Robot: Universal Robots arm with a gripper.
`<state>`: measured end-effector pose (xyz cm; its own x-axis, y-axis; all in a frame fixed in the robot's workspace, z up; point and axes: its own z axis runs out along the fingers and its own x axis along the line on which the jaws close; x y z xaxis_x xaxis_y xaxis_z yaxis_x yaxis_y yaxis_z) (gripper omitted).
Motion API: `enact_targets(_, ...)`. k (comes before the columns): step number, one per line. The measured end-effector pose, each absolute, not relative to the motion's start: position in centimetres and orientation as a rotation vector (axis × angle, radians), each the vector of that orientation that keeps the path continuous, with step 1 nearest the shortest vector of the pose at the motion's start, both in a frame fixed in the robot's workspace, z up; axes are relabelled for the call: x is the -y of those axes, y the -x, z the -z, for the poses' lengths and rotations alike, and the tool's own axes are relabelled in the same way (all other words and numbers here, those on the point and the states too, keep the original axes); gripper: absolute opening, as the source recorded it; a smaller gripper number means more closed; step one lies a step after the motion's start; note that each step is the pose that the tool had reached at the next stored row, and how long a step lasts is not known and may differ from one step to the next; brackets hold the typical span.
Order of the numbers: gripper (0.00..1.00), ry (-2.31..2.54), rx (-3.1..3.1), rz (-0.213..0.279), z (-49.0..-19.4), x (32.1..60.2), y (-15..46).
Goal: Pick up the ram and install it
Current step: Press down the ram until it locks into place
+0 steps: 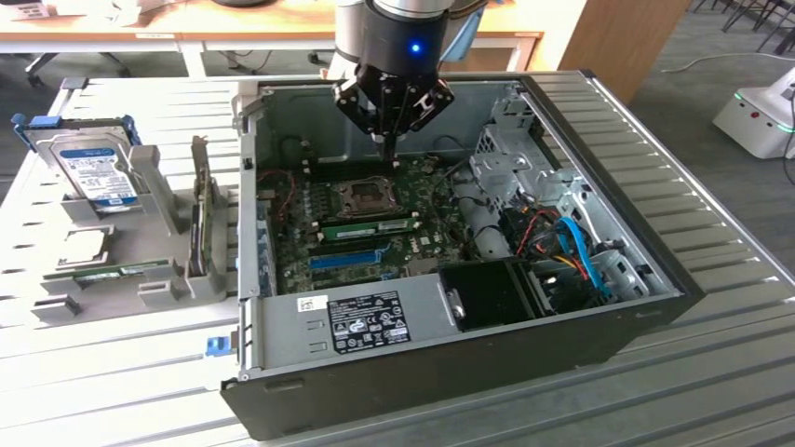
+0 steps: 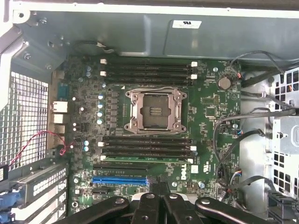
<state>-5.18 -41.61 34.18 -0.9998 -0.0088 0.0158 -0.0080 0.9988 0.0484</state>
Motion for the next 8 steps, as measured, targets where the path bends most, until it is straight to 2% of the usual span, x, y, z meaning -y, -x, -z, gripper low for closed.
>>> enact_targets(8, 0.11, -0.013, 3.125, 0.076, -34.17, 41.6, 5.52)
